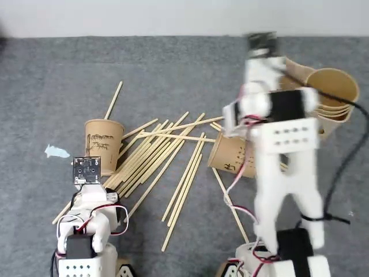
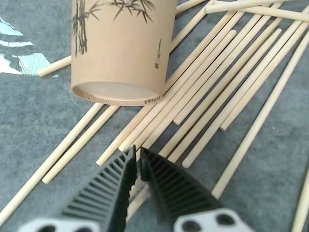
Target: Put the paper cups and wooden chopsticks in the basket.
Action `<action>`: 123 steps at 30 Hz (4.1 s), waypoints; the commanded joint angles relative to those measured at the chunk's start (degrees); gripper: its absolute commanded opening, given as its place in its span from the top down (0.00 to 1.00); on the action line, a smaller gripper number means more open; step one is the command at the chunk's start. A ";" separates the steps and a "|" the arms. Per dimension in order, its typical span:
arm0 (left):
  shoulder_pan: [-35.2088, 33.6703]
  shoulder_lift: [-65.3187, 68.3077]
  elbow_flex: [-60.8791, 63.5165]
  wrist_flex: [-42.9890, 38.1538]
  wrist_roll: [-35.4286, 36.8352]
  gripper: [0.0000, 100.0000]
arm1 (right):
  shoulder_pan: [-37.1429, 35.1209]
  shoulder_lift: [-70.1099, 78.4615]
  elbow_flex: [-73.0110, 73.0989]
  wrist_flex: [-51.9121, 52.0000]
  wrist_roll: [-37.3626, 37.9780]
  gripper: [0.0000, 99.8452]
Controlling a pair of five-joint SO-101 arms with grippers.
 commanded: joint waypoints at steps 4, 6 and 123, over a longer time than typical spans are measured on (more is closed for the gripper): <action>0.18 -0.62 -0.48 0.26 0.26 0.99 | -0.31 6.20 0.35 0.84 13.19 0.83; 0.18 -0.62 -0.48 0.26 0.26 0.99 | 0.22 8.13 0.35 1.89 19.16 0.83; 0.18 -0.62 -0.48 0.26 0.26 0.99 | 30.55 -17.71 50.20 -86.46 12.40 0.79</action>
